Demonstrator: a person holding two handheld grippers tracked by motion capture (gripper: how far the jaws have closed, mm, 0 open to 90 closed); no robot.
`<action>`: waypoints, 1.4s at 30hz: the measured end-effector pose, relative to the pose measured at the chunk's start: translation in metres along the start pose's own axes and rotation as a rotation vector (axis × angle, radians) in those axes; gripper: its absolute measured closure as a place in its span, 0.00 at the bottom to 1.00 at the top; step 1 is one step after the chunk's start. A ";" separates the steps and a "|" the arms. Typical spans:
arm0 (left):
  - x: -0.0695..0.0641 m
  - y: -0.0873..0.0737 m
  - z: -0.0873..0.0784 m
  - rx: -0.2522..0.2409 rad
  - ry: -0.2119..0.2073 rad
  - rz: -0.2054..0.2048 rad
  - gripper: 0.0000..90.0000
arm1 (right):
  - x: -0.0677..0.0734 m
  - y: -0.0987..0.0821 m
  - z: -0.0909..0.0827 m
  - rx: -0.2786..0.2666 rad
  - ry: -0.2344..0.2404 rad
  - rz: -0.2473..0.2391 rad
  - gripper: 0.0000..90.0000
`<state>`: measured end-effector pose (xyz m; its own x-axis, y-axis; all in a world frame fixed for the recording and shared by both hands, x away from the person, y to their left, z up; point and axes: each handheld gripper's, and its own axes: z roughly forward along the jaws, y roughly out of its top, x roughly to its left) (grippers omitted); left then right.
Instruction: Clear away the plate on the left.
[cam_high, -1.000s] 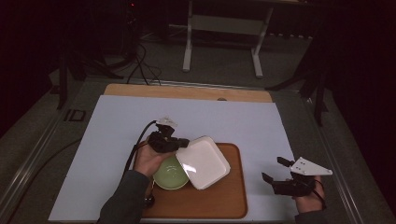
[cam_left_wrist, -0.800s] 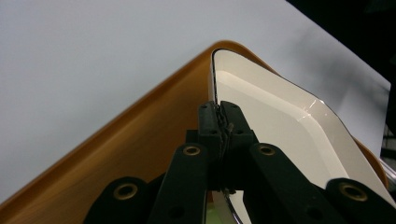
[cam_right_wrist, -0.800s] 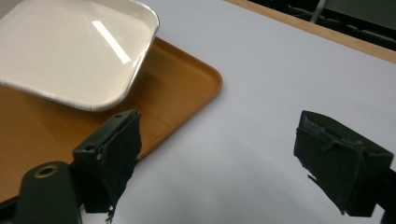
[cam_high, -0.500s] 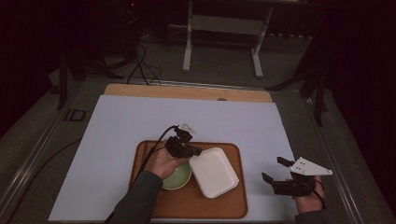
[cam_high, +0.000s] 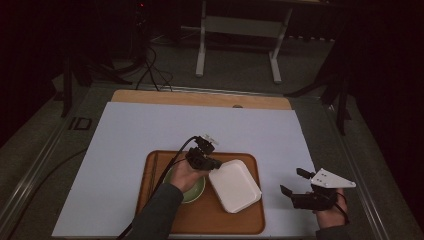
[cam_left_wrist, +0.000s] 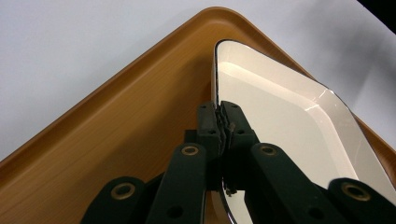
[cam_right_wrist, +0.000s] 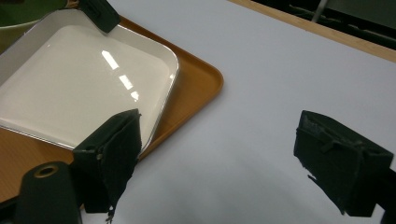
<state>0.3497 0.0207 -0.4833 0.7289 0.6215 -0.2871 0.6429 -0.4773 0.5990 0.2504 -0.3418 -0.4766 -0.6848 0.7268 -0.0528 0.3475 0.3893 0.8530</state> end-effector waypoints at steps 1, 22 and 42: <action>0.000 0.000 0.001 0.003 0.003 -0.002 0.98 | 0.000 0.000 0.000 0.000 0.000 0.000 0.16; -0.001 0.002 0.010 0.008 0.083 -0.018 0.91 | 0.000 0.001 0.002 0.002 0.006 -0.003 0.16; -0.004 -0.008 -0.025 -0.112 0.184 0.010 0.51 | 0.000 0.002 0.004 0.000 0.010 -0.004 0.16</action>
<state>0.3362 0.0373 -0.4682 0.6729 0.7252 -0.1458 0.5984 -0.4179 0.6835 0.2539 -0.3385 -0.4768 -0.6929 0.7193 -0.0508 0.3446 0.3922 0.8529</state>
